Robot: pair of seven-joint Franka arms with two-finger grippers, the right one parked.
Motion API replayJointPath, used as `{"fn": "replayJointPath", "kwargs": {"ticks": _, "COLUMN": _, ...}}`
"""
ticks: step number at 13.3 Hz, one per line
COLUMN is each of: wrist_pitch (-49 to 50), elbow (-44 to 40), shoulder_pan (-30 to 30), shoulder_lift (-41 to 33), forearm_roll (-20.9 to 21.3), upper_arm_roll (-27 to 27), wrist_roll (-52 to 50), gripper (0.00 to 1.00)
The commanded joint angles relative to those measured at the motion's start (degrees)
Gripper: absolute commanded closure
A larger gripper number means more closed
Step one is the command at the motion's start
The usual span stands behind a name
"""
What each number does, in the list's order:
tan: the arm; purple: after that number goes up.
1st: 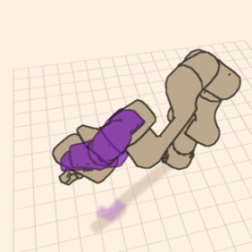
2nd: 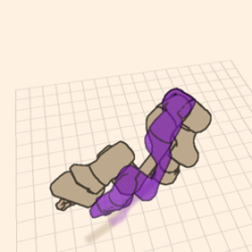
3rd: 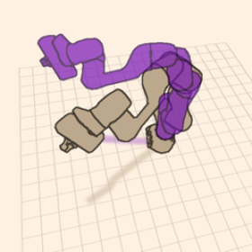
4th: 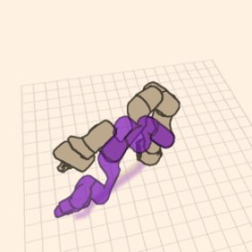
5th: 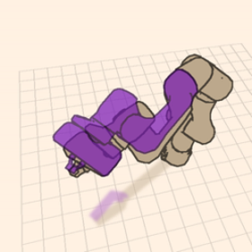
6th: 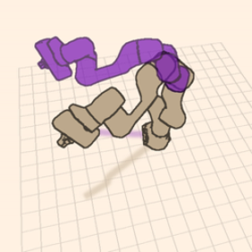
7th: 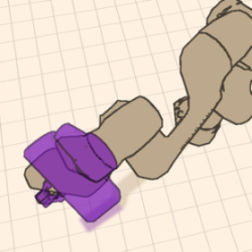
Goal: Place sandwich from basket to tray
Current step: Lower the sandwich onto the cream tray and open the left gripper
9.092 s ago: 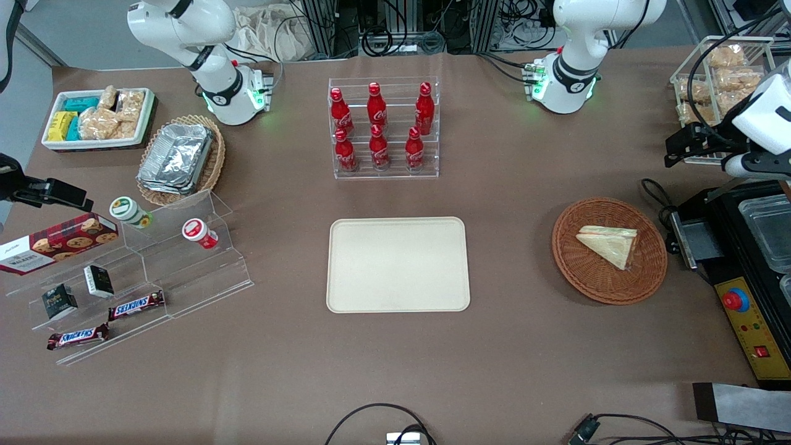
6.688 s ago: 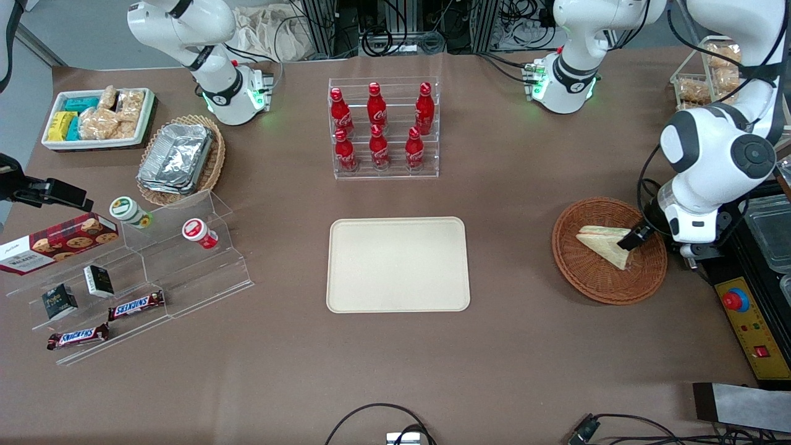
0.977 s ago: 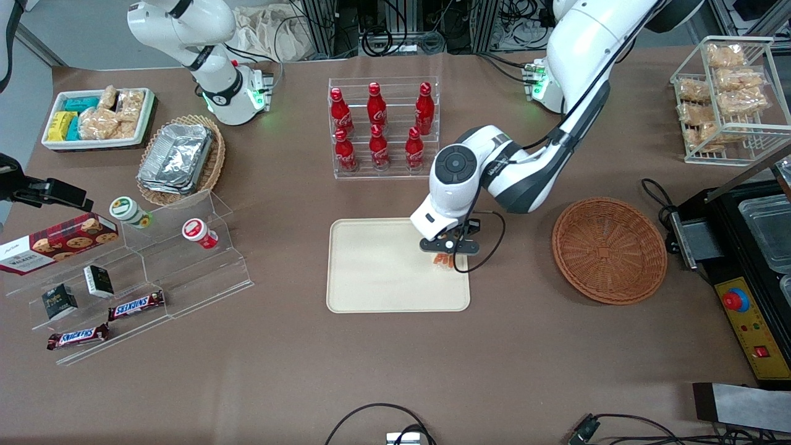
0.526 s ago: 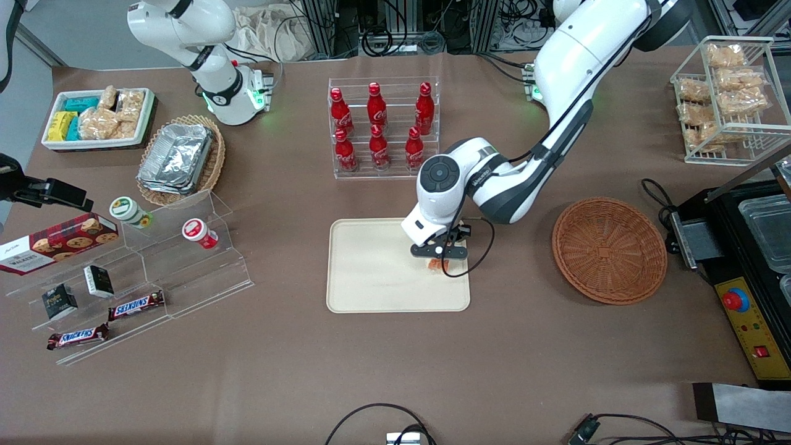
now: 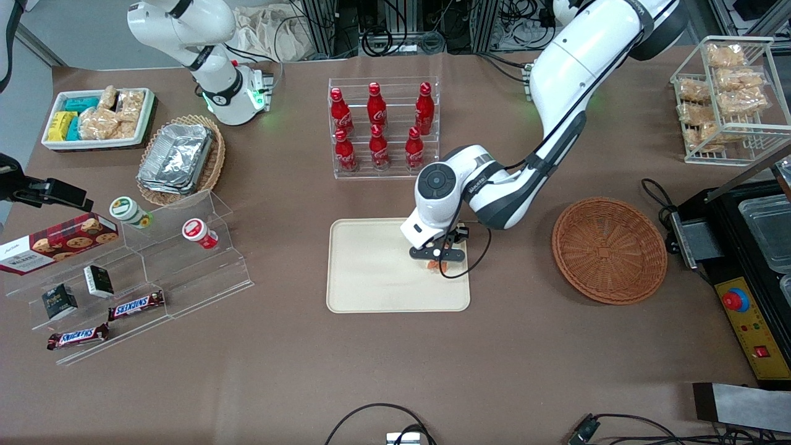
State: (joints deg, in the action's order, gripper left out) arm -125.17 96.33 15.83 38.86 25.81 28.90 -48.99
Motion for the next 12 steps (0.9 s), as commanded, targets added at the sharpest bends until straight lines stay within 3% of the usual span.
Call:
{"fn": "replayJointPath", "kwargs": {"ticks": 1, "wrist_pitch": 0.2, "elbow": -1.9, "shoulder_pan": 1.1, "shoulder_lift": 1.1, "forearm_roll": 2.0, "upper_arm_roll": -0.4, "wrist_roll": -1.5, "gripper": 0.32}}
{"fn": "replayJointPath", "kwargs": {"ticks": 2, "wrist_pitch": 0.2, "elbow": -1.9, "shoulder_pan": 1.0, "shoulder_lift": 1.1, "forearm_roll": 2.0, "upper_arm_roll": -0.4, "wrist_roll": -1.5, "gripper": 0.24}}
{"fn": "replayJointPath", "kwargs": {"ticks": 4, "wrist_pitch": 0.3, "elbow": -1.9, "shoulder_pan": 0.9, "shoulder_lift": 1.0, "forearm_roll": 2.0, "upper_arm_roll": -0.4, "wrist_roll": -1.4, "gripper": 0.18}}
{"fn": "replayJointPath", "kwargs": {"ticks": 12, "wrist_pitch": 4.3, "elbow": -2.7, "shoulder_pan": -3.8, "shoulder_lift": -4.7, "forearm_roll": 0.9, "upper_arm_roll": -0.7, "wrist_roll": -1.6, "gripper": 0.18}}
